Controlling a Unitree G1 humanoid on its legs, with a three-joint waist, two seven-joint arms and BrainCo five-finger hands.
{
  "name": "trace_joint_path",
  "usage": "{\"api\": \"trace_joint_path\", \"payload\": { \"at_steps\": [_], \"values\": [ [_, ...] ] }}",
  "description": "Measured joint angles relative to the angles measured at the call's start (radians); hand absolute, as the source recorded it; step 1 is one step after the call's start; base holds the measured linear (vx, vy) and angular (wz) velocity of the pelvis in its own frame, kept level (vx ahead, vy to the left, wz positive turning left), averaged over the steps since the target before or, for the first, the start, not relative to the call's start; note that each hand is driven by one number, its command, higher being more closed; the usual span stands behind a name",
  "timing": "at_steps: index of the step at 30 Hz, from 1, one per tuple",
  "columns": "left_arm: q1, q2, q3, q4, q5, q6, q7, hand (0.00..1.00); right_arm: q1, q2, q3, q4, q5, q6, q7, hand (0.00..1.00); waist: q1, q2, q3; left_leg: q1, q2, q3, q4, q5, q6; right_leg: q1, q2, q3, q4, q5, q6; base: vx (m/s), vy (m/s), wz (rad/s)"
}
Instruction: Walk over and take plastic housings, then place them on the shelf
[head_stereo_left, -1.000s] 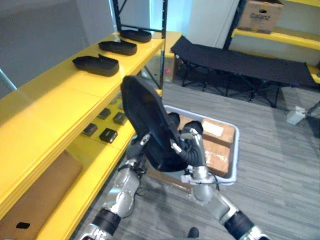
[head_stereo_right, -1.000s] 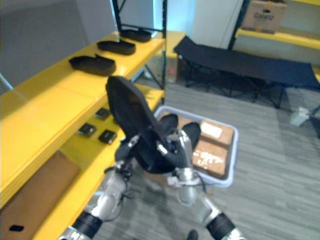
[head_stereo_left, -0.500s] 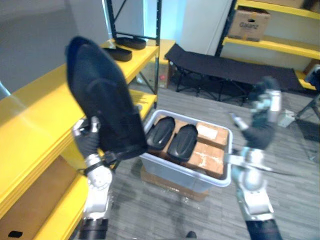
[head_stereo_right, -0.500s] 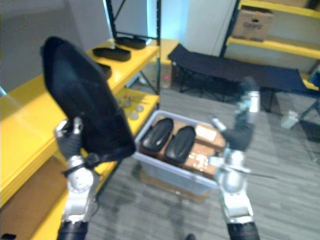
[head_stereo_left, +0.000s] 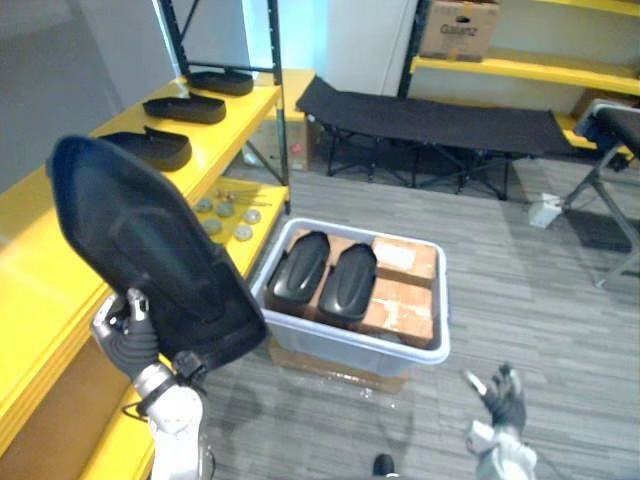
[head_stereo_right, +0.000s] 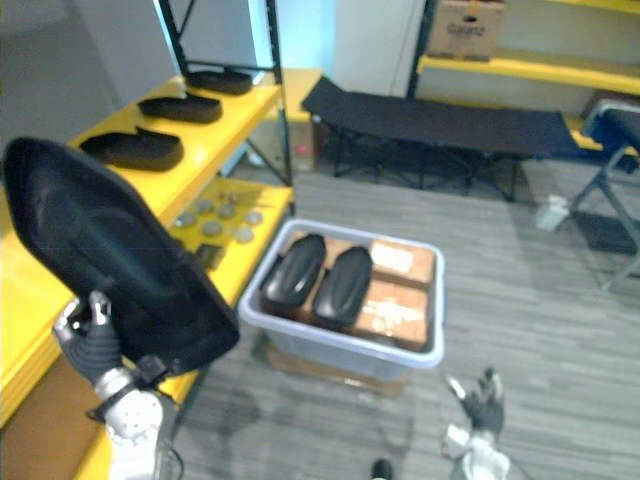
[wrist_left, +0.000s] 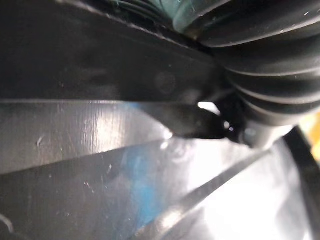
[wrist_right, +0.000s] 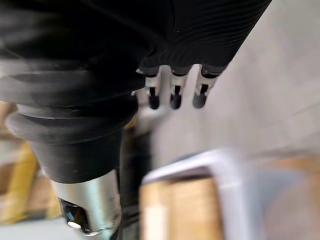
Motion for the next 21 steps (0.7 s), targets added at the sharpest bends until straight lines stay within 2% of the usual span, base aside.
{"api": "trace_joint_path", "payload": {
  "at_steps": [3, 6, 8, 9, 11, 15, 18, 21],
  "values": [
    [-0.001, 0.004, 0.001, -0.009, 0.009, 0.0, 0.019, 1.0, -0.037, -0.001, 0.011, -0.02, 0.0, -0.019, -0.003, 0.0, 0.007, 0.001, 0.0, -0.004, -0.002, -0.018, 0.0, 0.0, 0.0, 0.005, -0.004, -0.017, 0.0, -0.008, 0.002, -0.04, 0.0, 0.19],
    [-0.006, 0.004, 0.023, -0.059, 0.016, 0.002, 0.038, 1.0, -0.101, -0.012, 0.057, -0.035, -0.068, -0.029, 0.002, 0.0, 0.025, -0.002, 0.001, -0.029, -0.016, -0.094, 0.0, 0.013, -0.001, 0.033, -0.019, -0.095, 0.0, -0.021, 0.004, -0.04, 0.004, 0.72],
    [-0.005, 0.002, 0.101, -0.123, 0.027, 0.006, 0.049, 1.0, -0.166, -0.024, 0.136, -0.027, -0.108, -0.029, 0.006, 0.0, 0.071, -0.002, 0.0, -0.062, -0.027, -0.159, -0.002, 0.031, 0.002, 0.045, -0.025, -0.164, 0.0, -0.021, 0.011, 0.0, -0.015, 0.89],
    [-0.003, 0.002, 0.12, -0.137, 0.029, 0.011, 0.054, 1.0, -0.183, -0.026, 0.155, -0.022, -0.108, -0.029, 0.01, 0.0, 0.082, -0.001, 0.002, -0.067, -0.031, -0.18, -0.002, 0.035, 0.001, 0.053, -0.027, -0.179, 0.0, -0.021, 0.011, 0.03, -0.012, 0.93],
    [0.005, -0.004, 0.19, -0.171, 0.027, 0.018, 0.071, 1.0, -0.237, -0.025, 0.216, 0.011, -0.108, -0.027, 0.032, 0.0, 0.129, -0.002, 0.003, -0.073, -0.044, -0.253, -0.002, 0.05, 0.002, 0.093, -0.036, -0.255, 0.0, -0.026, 0.017, 0.04, 0.022, 0.93],
    [0.067, -0.045, 0.272, -0.207, 0.017, 0.017, 0.065, 1.0, -0.322, -0.022, 0.286, 0.056, -0.107, -0.034, 0.05, 0.0, 0.194, -0.012, 0.001, -0.076, -0.07, -0.339, -0.001, 0.06, 0.012, 0.144, -0.056, -0.333, 0.0, -0.028, 0.018, 0.03, 0.061, 0.73],
    [0.115, -0.047, 0.308, -0.207, 0.001, 0.017, 0.041, 1.0, -0.373, -0.017, 0.322, 0.057, -0.107, -0.046, 0.048, 0.0, 0.222, -0.037, 0.002, -0.087, -0.086, -0.354, 0.0, 0.06, 0.013, 0.156, -0.071, -0.337, 0.001, -0.041, 0.03, 0.0, 0.068, 0.28],
    [0.13, -0.05, 0.337, -0.207, -0.007, 0.017, 0.039, 1.0, -0.425, -0.019, 0.367, 0.057, -0.11, -0.048, 0.05, 0.0, 0.223, -0.051, 0.008, -0.069, -0.079, -0.331, 0.004, 0.058, 0.009, 0.154, -0.07, -0.314, 0.011, -0.065, 0.036, 0.01, 0.002, -0.15]
  ]
}}
